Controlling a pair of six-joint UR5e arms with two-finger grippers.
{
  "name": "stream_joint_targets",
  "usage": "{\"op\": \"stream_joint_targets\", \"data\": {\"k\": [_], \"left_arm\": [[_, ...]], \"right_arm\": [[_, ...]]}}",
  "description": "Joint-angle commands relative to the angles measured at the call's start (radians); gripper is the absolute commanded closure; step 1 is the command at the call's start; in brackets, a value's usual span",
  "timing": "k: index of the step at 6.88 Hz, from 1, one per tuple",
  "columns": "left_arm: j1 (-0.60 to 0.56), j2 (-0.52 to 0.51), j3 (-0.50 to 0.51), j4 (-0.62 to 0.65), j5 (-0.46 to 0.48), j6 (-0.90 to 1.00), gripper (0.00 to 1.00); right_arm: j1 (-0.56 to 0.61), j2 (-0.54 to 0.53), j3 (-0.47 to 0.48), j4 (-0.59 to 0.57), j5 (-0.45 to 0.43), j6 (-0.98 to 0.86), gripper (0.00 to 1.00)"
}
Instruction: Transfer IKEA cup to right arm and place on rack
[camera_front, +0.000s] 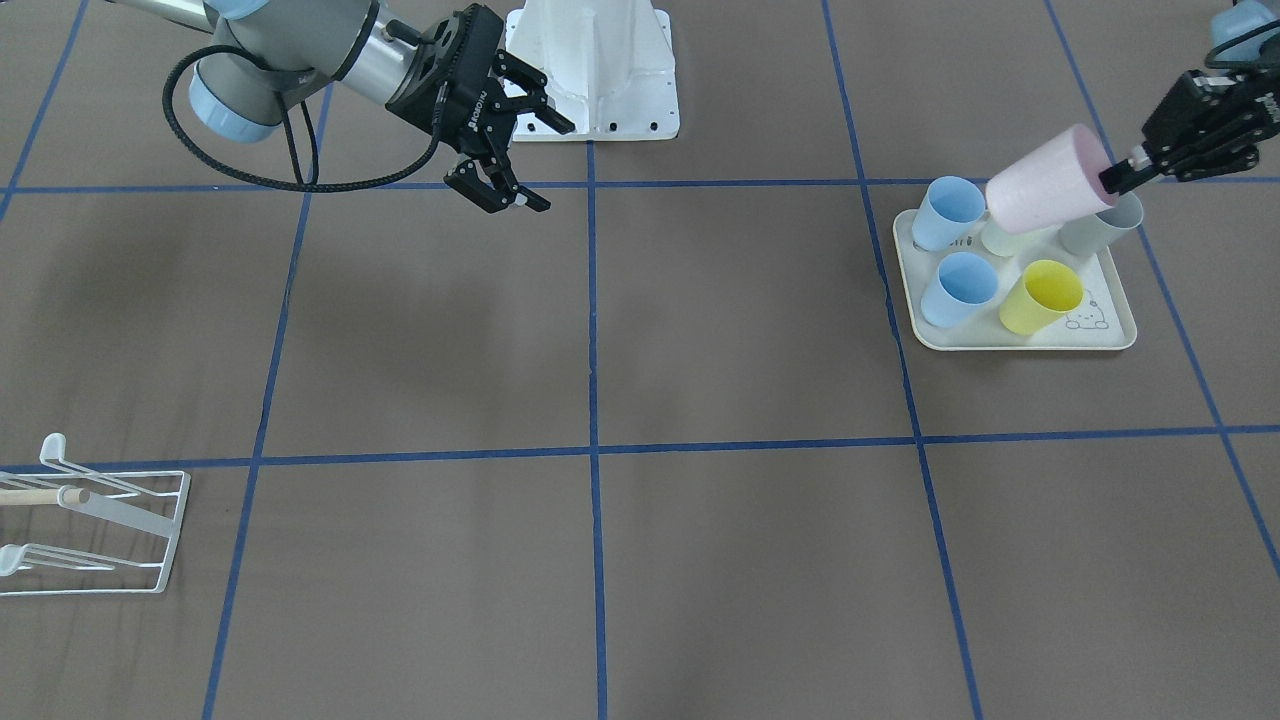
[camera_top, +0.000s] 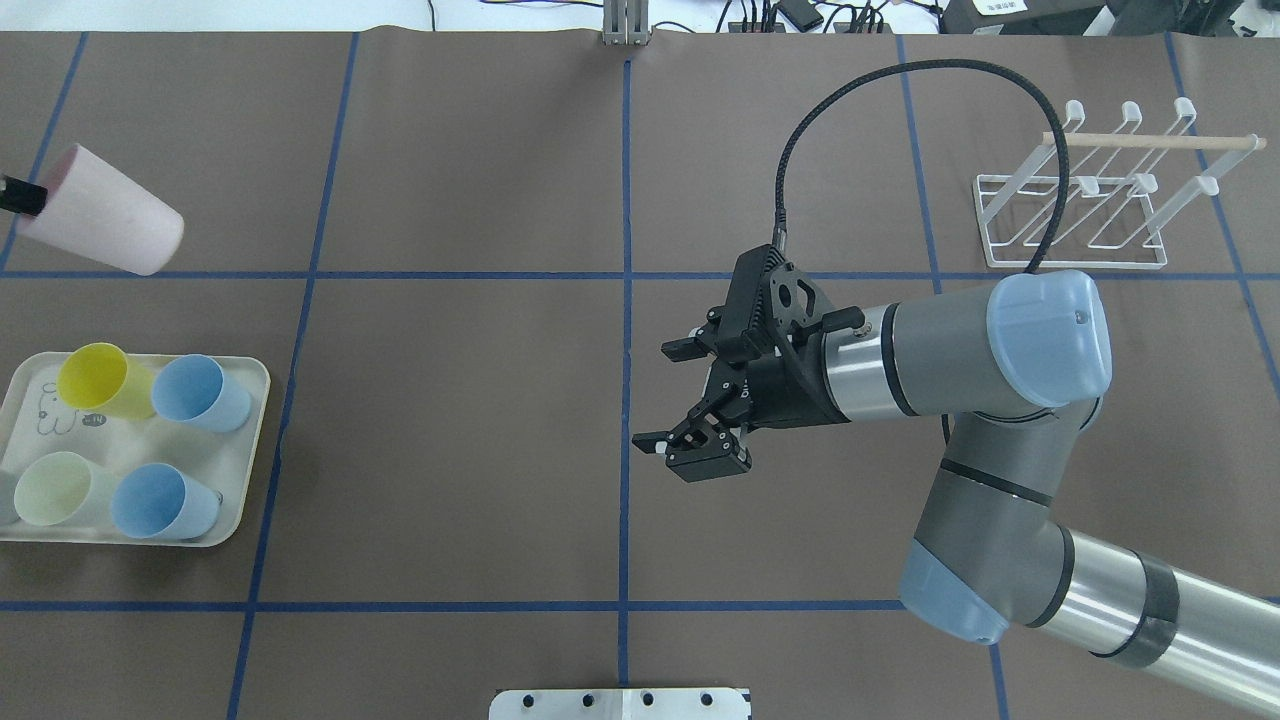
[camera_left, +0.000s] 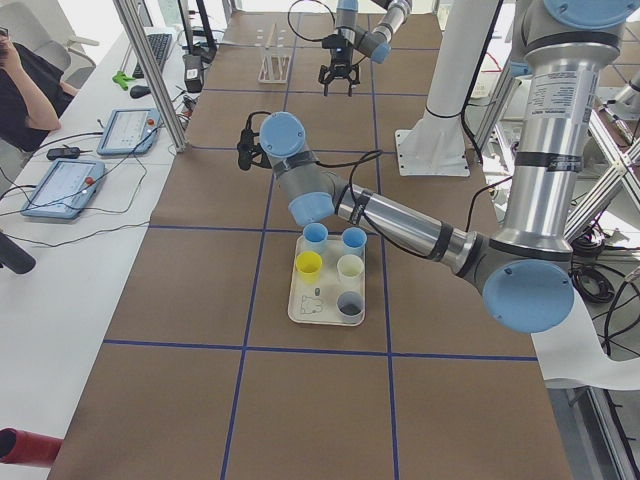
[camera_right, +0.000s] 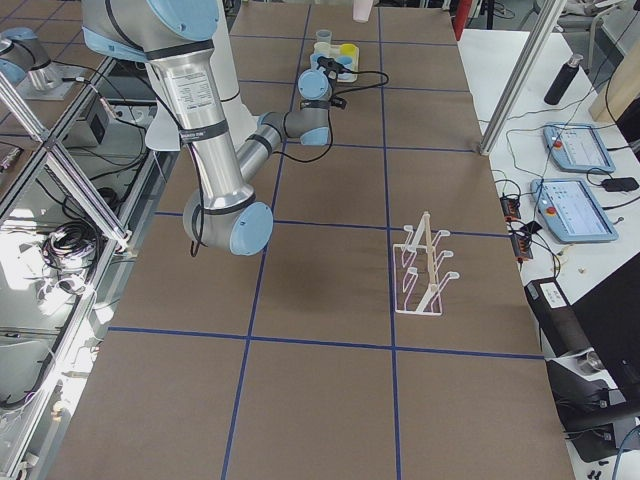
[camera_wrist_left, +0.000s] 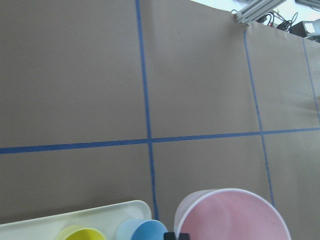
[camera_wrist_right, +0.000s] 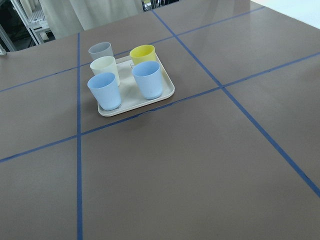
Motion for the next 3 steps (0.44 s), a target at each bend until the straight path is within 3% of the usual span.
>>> {"op": "stream_joint_targets", "data": {"k": [1, 3], "left_arm": [[0.111, -0.097, -0.01, -0.018, 0.025, -0.117, 1.0], [0.29, -0.157, 0.006, -0.241, 0.245, -0.418, 1.0]], "right_arm": [[-0.028, 0.002, -0.076, 0.176, -0.034, 0.0, 0.01], [-0.052, 0.005, -0.081, 0.208, -0.101, 0.001, 0.01]]}}
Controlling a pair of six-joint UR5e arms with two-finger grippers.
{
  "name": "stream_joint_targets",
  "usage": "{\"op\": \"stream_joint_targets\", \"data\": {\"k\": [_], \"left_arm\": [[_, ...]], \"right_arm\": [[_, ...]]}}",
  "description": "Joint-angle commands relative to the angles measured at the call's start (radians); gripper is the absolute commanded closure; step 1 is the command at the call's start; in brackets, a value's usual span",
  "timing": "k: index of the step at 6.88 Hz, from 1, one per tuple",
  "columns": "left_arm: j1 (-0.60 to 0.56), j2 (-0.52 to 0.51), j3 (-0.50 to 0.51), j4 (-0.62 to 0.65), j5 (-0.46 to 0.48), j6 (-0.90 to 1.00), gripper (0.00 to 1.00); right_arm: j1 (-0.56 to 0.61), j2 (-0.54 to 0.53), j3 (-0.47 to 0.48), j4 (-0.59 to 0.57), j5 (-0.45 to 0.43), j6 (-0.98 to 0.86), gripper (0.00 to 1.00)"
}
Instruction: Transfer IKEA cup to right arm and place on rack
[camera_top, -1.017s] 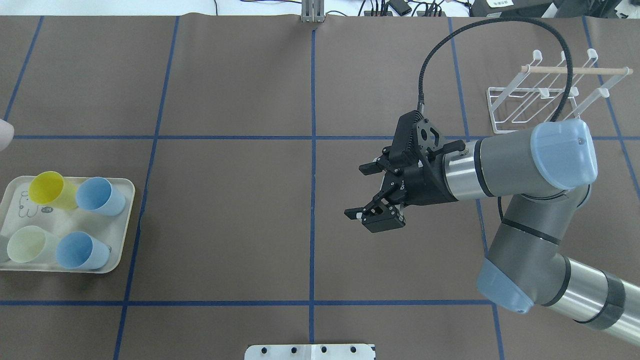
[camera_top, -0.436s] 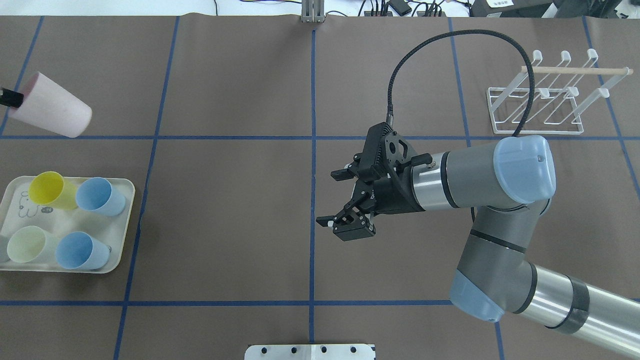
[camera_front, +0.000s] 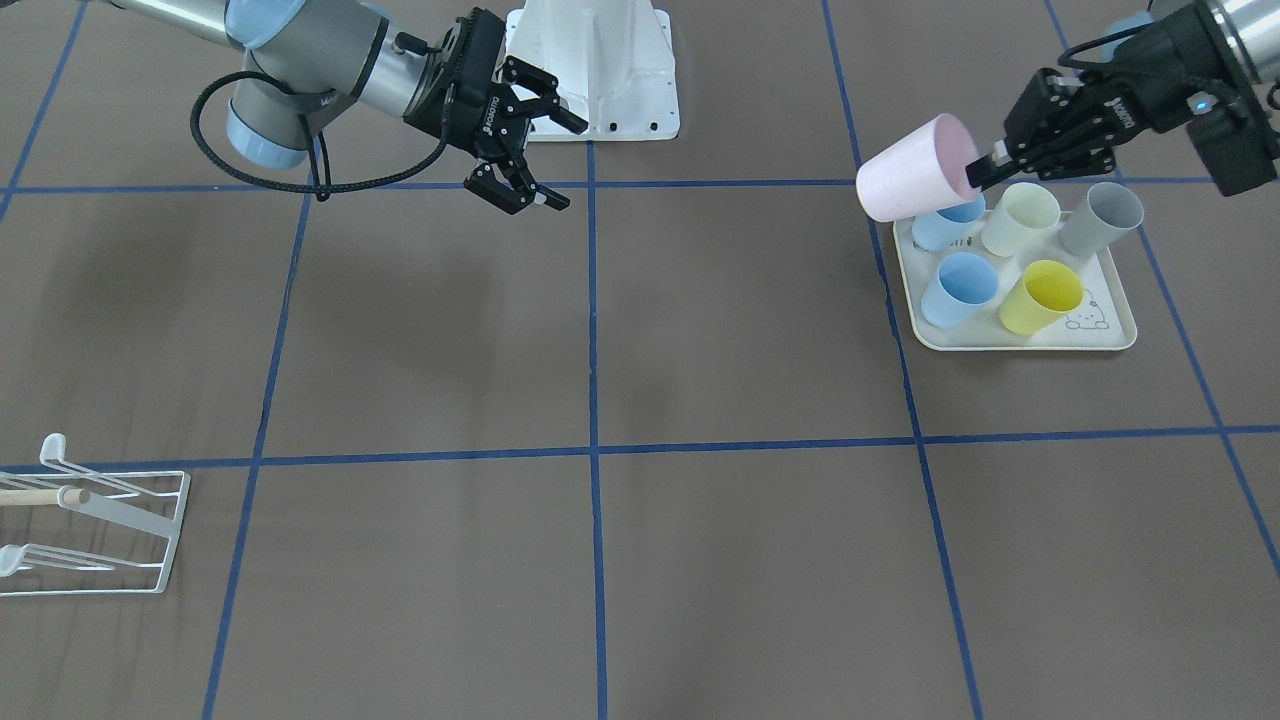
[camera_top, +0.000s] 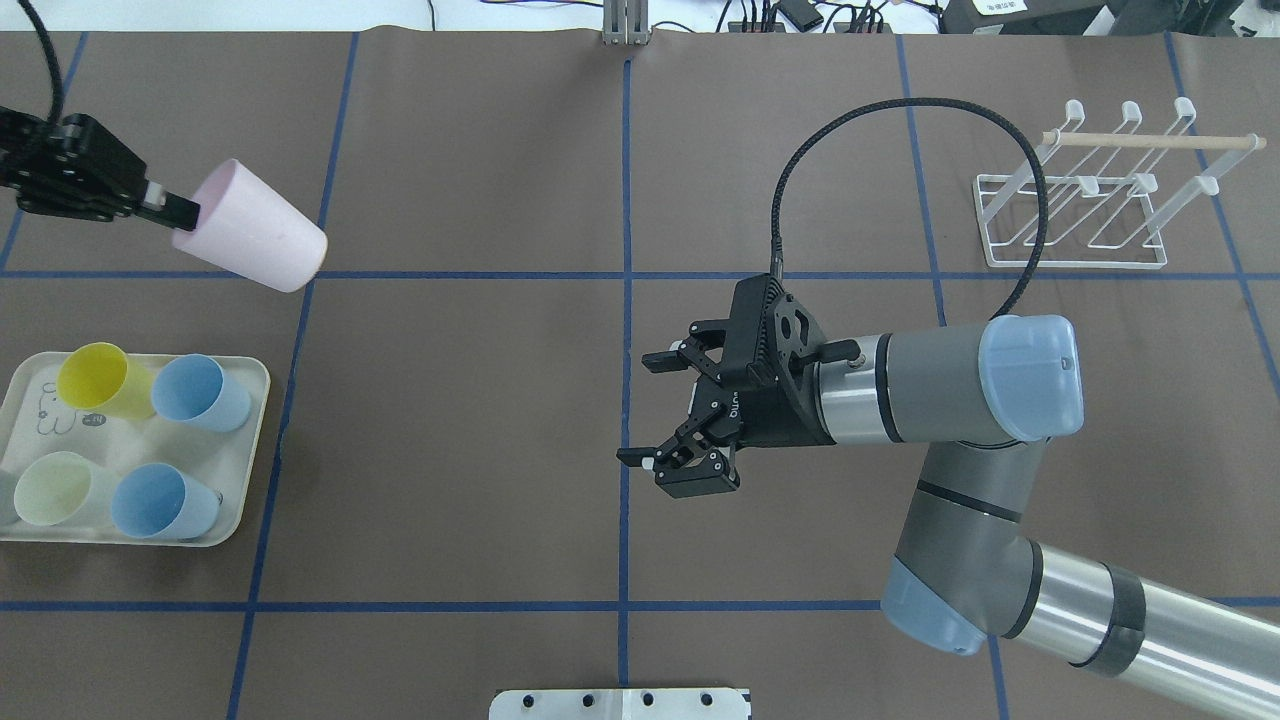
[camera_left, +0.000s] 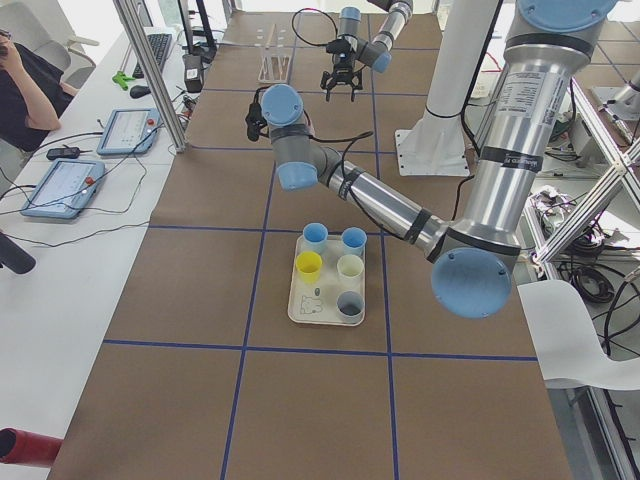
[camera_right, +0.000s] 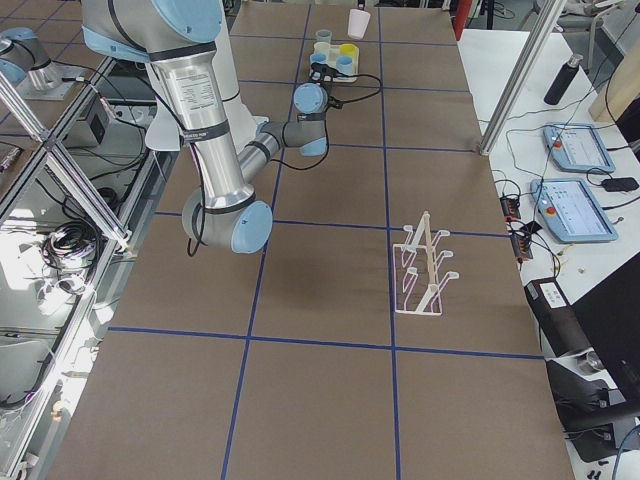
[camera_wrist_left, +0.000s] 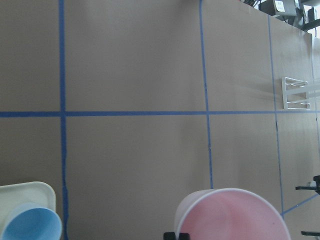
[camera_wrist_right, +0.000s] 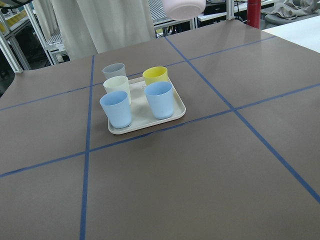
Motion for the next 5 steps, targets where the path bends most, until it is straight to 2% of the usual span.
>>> {"op": "stream_joint_targets", "data": {"k": [1, 4, 5], "left_arm": [[0.17, -0.055, 0.017, -0.213, 0.198, -0.278, 1.0], [0.354, -0.11, 0.017, -0.362, 0.438, -0.503, 1.0], [0.381, -0.112, 0.02, -0.366, 0.456, -0.507, 1.0]], "right_arm": [[-0.024, 0.008, -0.007, 0.018, -0.046, 0.0, 0.01], [-0.035, 0.014, -0.008, 0.062, -0.092, 0.004, 0.01], [-0.036, 0.014, -0.009, 0.069, -0.098, 0.004, 0.01]]}}
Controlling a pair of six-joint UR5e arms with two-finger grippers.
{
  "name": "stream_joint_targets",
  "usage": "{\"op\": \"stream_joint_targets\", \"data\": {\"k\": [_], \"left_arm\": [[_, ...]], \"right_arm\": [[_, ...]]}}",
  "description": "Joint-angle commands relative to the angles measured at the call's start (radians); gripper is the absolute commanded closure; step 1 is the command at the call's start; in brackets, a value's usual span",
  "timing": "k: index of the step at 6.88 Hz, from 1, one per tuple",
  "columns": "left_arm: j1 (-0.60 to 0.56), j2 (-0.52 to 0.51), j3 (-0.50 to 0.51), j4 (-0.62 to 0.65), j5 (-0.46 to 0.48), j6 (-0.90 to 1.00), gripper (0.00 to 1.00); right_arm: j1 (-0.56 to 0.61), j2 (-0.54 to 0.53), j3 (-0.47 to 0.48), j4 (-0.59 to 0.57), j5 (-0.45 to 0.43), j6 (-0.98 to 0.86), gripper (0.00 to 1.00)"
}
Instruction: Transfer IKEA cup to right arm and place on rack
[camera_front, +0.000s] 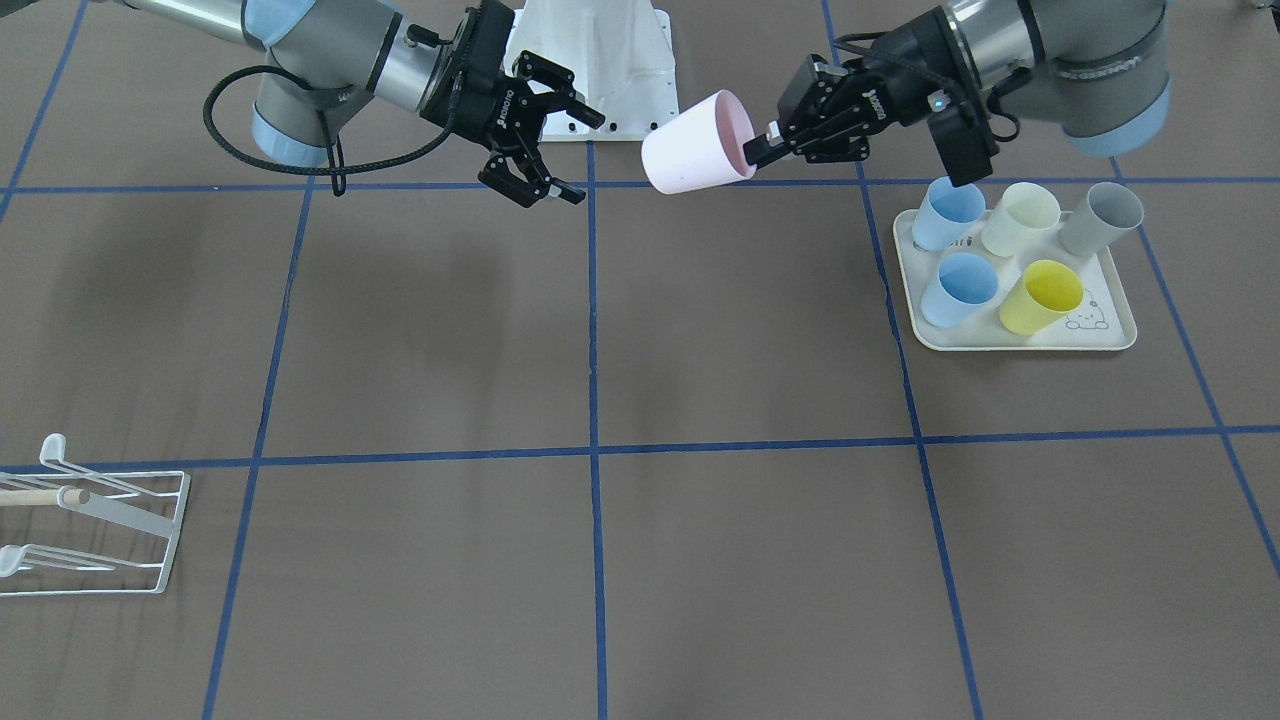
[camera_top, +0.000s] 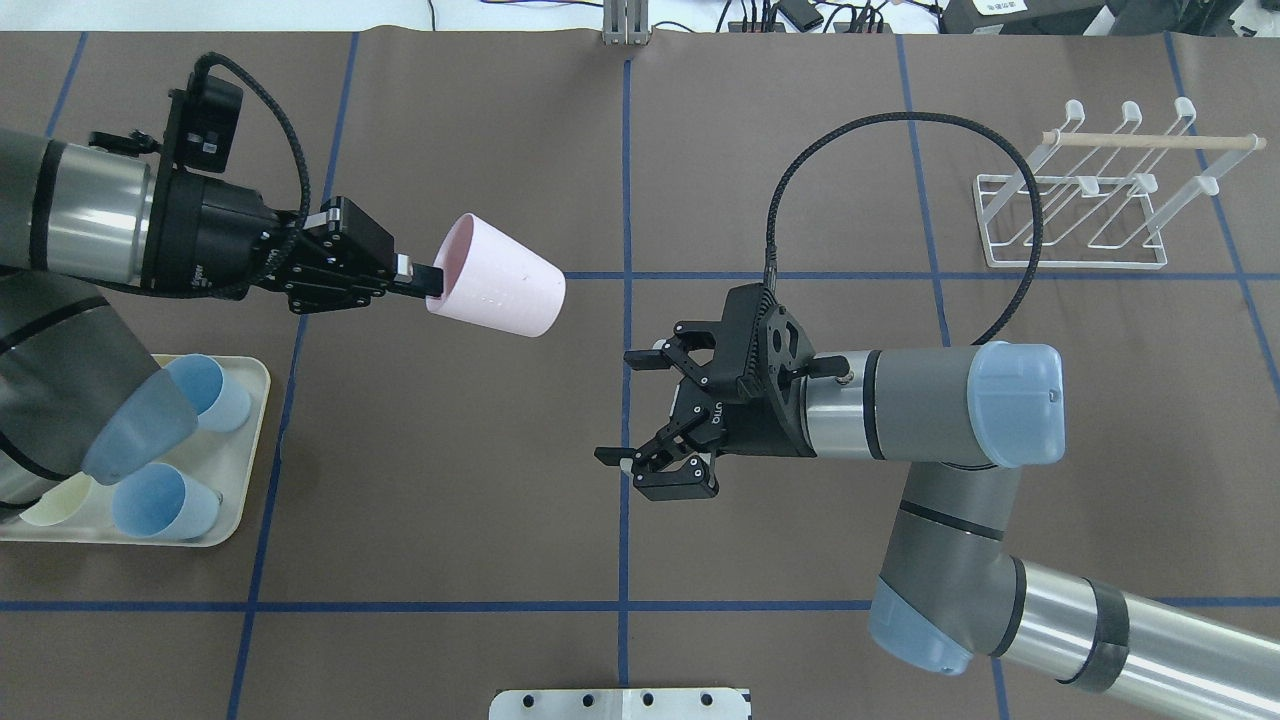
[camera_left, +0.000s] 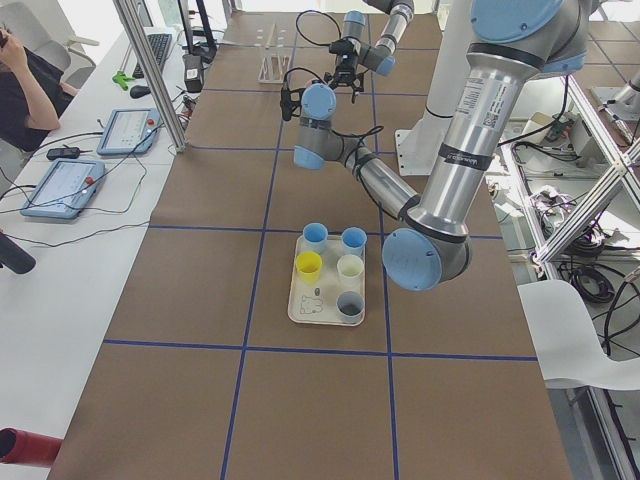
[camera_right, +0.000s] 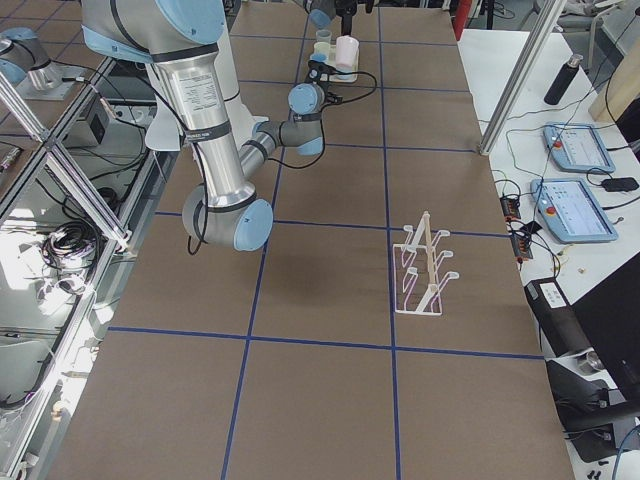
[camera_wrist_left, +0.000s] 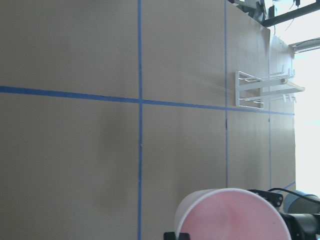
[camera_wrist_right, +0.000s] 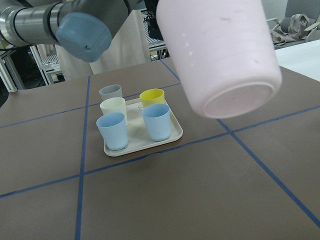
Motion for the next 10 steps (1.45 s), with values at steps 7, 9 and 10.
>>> {"op": "stream_joint_targets", "data": {"k": [7, 9, 10], "left_arm": [[0.149, -0.03, 0.052, -0.027, 0.076, -0.032, 1.0], [0.163, -0.03, 0.052, -0.027, 0.076, -0.032, 1.0], [0.167, -0.031, 0.058, -0.027, 0.076, -0.032, 1.0]], "right_arm": [[-0.007, 0.014, 0.004, 0.017, -0.04, 0.002, 0.01], [-0.005, 0.014, 0.004, 0.017, -0.04, 0.0, 0.05], [-0.005, 0.014, 0.004, 0.017, -0.04, 0.0, 0.05]]}}
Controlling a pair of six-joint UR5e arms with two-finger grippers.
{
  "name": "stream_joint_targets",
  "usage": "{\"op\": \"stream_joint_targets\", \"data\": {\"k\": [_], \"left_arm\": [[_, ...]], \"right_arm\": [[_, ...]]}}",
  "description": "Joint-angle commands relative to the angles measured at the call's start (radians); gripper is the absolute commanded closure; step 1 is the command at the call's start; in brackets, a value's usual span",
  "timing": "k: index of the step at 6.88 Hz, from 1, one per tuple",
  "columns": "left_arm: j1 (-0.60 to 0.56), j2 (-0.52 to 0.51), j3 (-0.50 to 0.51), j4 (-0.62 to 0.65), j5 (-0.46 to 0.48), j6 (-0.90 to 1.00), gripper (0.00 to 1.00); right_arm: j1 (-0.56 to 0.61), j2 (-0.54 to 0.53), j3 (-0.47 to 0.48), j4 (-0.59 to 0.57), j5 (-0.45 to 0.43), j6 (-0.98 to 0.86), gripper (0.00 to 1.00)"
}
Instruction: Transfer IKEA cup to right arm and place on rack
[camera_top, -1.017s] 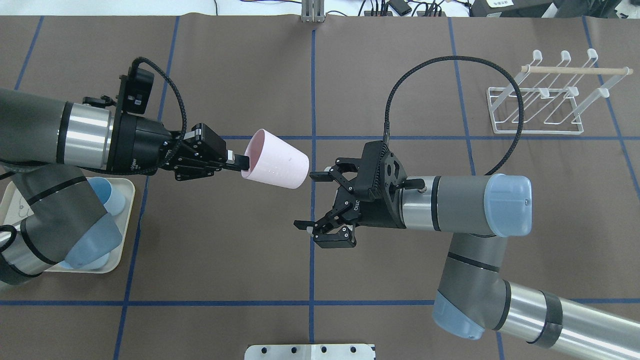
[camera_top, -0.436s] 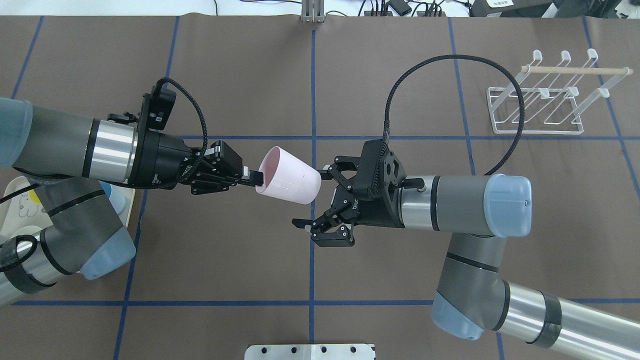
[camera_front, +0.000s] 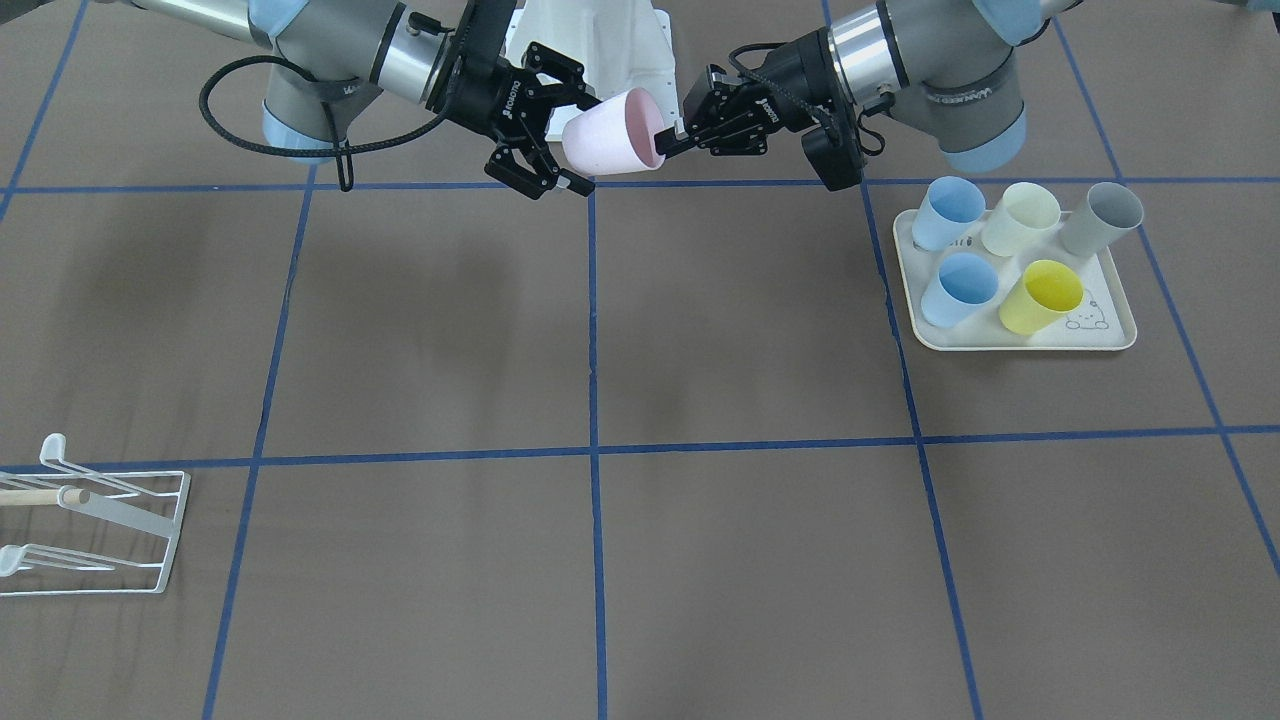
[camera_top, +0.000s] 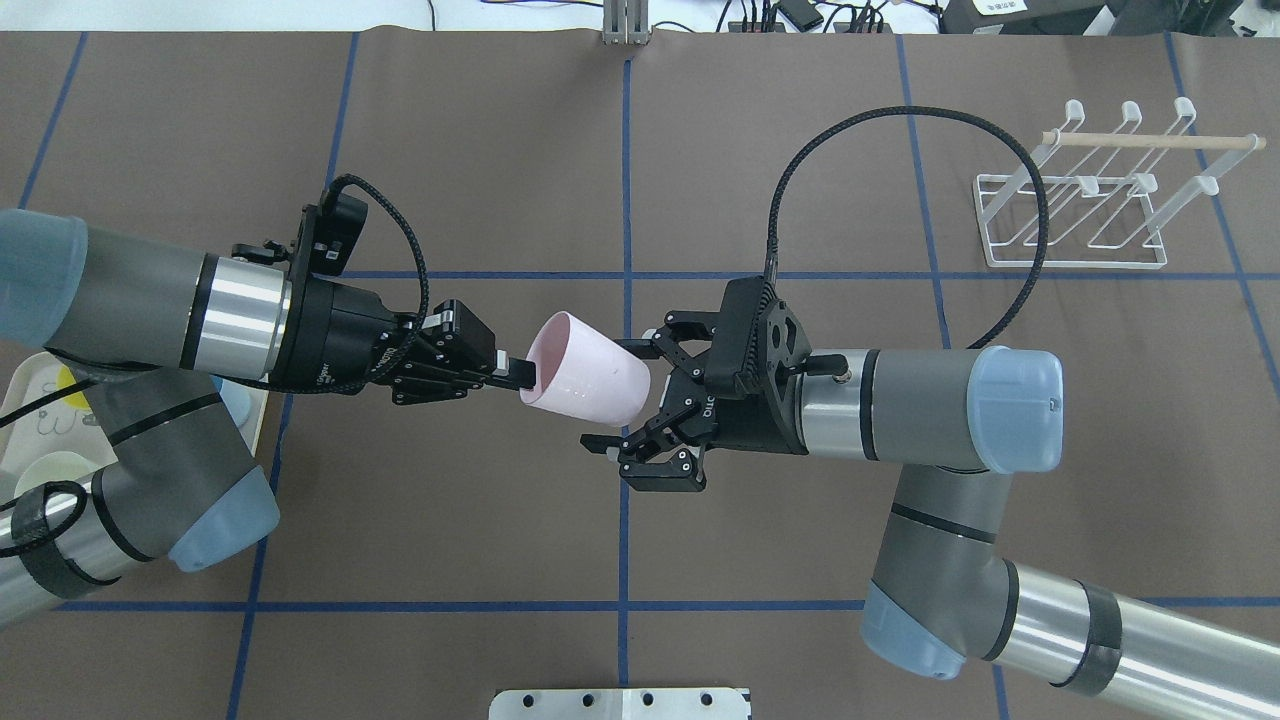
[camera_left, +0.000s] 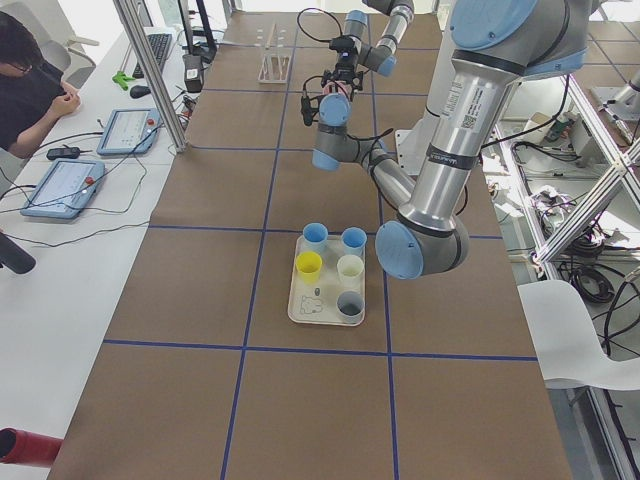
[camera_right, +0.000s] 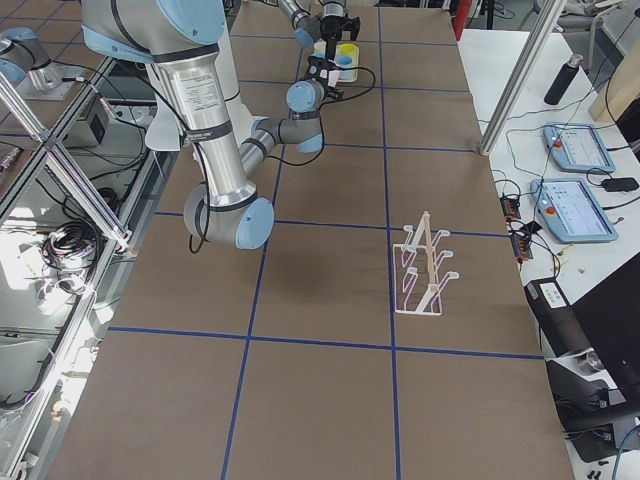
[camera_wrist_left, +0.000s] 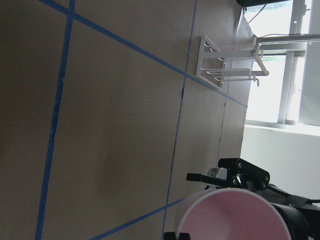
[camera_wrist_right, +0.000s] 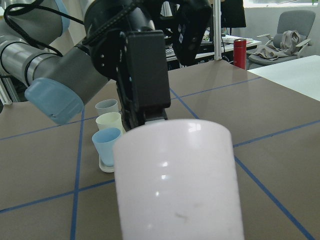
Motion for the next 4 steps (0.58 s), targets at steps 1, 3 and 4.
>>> {"op": "stream_joint_targets", "data": {"k": [1, 3, 4], "left_arm": [[0.008, -0.004, 0.006, 0.0, 0.0, 0.002, 1.0], [0.008, -0.006, 0.006, 0.0, 0.0, 0.002, 1.0], [0.008, -0.006, 0.006, 0.0, -0.001, 0.003, 1.0]], "right_arm": [[0.0, 0.0, 0.0, 0.0, 0.0, -0.002, 0.1], [0.0, 0.0, 0.002, 0.0, 0.0, 0.001, 0.37], [0.0, -0.001, 0.003, 0.0, 0.0, 0.003, 0.45]]}}
